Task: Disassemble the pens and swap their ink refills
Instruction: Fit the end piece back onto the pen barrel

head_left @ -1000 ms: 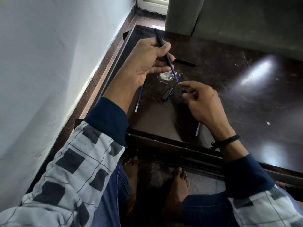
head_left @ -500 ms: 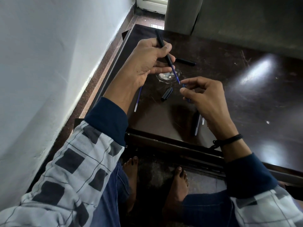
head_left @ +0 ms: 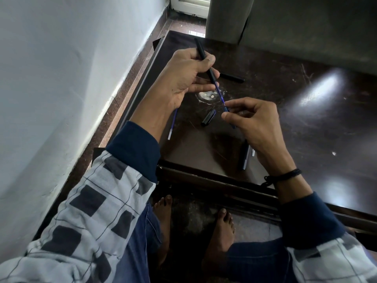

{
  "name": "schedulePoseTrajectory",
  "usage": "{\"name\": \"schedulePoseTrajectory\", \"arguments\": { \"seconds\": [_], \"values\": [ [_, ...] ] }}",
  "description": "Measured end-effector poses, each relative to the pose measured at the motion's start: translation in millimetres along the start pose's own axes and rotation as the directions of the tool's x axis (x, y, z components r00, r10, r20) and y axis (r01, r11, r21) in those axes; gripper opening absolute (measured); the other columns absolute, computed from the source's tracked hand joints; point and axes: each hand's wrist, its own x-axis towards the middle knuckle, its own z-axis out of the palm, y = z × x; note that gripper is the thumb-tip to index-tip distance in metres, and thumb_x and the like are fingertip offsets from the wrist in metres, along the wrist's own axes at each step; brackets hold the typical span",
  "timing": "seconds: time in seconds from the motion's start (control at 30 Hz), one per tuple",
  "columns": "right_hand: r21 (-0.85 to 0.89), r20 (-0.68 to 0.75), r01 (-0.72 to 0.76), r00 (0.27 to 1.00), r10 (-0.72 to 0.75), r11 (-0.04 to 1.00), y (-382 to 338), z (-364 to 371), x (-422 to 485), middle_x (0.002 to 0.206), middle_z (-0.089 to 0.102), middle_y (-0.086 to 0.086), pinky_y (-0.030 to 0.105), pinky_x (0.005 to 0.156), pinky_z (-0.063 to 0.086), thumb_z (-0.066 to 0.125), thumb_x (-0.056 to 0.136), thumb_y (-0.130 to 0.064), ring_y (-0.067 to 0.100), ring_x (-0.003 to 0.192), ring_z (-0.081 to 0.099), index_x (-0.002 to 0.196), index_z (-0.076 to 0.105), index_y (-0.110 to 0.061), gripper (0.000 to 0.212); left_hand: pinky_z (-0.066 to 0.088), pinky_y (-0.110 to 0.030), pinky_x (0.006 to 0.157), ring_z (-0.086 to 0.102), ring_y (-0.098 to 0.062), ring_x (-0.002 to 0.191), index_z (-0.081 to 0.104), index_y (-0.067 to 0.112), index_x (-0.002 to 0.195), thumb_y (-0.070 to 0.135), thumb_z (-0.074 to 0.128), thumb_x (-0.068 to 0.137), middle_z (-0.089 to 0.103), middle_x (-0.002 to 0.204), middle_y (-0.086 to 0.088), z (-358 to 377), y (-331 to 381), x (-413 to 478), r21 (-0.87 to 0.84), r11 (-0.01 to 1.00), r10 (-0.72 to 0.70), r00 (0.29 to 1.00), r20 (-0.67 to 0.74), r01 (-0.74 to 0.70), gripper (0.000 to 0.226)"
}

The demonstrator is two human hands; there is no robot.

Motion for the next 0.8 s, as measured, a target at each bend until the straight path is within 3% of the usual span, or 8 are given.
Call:
{"name": "schedulePoseTrajectory", "arguments": {
  "seconds": [0.47, 0.67, 0.8],
  "values": [
    [0.006, -0.037, 0.035, 0.999, -0.034, 0.999, 1.6, 3.9, 0.3, 0.089, 0.076, -0.003, 0.041, 0.081, 0.062, 0.084, 0.085, -0.018, 0.024, 0.084, 0.073, 0.099, 0.078, -0.032, 0.02, 0.064, -0.034, 0.07, 0.077, -0.024, 0.073, 0.065, 0.009, 0.105, 0.015, 0.063, 0.102, 0.076, 0.085, -0.01, 3.7, -1.3, -2.0, 0.042, 0.999, -0.025, 0.998, 0.052, 0.023, 0.007],
    [0.004, -0.077, 0.043, 0.996, -0.043, 0.999, 1.6, 5.0, -0.1, 0.089, 0.075, -0.002, 0.033, 0.075, 0.061, 0.085, 0.084, -0.017, 0.016, 0.078, 0.069, 0.099, 0.076, -0.029, 0.021, 0.063, -0.033, 0.07, 0.078, -0.026, 0.077, 0.065, 0.009, 0.105, 0.016, 0.064, 0.102, 0.077, 0.086, -0.009, 3.3, -1.2, -2.6, 0.042, 0.999, -0.035, 0.997, 0.061, 0.033, 0.008],
    [-0.035, -0.119, 0.072, 0.99, -0.075, 0.997, 0.9, 6.1, -1.1, 0.092, 0.075, -0.006, 0.018, 0.073, 0.056, 0.084, 0.085, -0.017, 0.014, 0.084, 0.071, 0.1, 0.075, -0.023, 0.018, 0.064, -0.035, 0.071, 0.078, -0.026, 0.077, 0.065, 0.009, 0.105, 0.016, 0.065, 0.101, 0.077, 0.086, -0.011, 3.8, -1.5, -2.1, 0.016, 0.999, -0.035, 0.999, 0.04, 0.034, 0.008]
  ]
}}
